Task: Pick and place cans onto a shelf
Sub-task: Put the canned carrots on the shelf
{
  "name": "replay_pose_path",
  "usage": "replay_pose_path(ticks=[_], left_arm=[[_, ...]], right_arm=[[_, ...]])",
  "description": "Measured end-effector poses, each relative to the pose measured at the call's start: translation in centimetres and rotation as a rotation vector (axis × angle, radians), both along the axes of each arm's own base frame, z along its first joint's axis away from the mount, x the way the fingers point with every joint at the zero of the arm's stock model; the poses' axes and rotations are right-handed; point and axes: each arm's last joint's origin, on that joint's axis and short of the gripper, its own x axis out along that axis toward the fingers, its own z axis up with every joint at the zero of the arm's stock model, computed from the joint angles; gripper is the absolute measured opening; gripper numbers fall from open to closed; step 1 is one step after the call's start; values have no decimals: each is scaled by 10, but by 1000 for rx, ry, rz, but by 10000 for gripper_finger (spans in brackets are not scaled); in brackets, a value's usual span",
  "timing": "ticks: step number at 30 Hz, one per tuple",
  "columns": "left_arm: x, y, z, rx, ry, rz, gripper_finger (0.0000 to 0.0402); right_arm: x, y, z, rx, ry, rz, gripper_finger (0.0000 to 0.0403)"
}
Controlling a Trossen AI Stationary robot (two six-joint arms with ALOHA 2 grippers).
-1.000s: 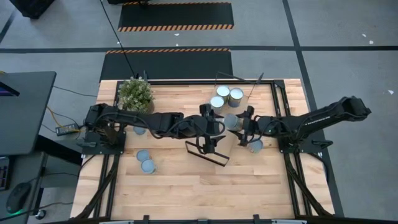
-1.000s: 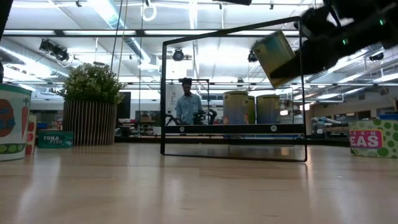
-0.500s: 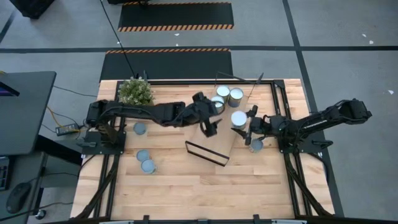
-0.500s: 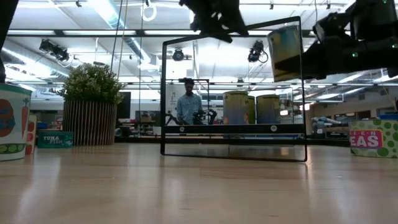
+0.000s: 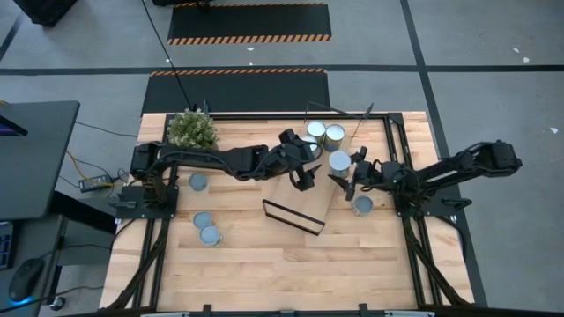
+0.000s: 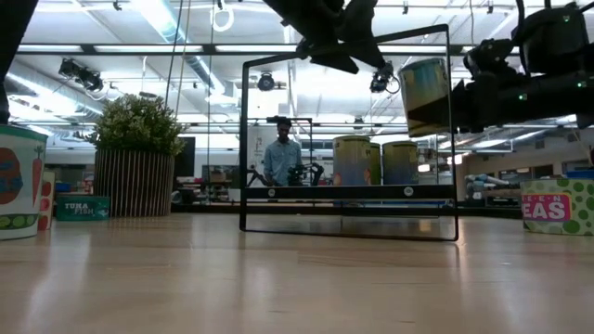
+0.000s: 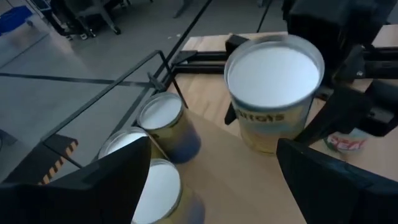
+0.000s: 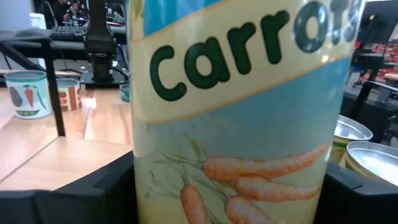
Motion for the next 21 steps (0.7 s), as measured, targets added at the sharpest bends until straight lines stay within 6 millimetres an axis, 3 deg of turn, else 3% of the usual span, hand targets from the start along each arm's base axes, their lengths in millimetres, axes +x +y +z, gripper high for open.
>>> replay_pose_path(ticks=[21], left_arm=[[-1, 7, 5, 22, -22, 13, 352]], right_arm=[[10, -23, -22, 65, 53, -25, 319]])
